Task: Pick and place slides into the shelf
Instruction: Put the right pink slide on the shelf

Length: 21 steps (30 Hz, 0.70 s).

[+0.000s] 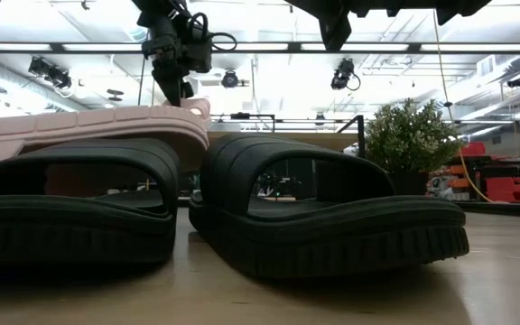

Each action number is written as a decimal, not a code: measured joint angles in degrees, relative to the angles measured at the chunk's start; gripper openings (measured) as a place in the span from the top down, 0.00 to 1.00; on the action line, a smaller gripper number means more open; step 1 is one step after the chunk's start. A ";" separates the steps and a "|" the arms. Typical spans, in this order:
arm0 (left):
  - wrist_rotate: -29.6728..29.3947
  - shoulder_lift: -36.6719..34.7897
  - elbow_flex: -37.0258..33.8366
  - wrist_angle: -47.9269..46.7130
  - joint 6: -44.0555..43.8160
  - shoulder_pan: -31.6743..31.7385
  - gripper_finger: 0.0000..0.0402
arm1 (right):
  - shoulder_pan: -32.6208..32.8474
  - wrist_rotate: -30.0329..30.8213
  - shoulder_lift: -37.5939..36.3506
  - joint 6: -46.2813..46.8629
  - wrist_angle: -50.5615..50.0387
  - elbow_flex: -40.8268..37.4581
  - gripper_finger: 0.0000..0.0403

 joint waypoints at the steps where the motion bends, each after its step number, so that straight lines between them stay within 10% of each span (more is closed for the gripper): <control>1: 0.00 0.00 0.00 -0.05 -0.05 0.00 0.75 | 0.00 0.00 0.00 0.00 0.00 0.00 0.63; 21: -2.32 -0.13 -0.04 -0.26 -0.47 -1.44 0.68 | 0.00 0.00 0.01 0.01 -0.01 0.00 0.63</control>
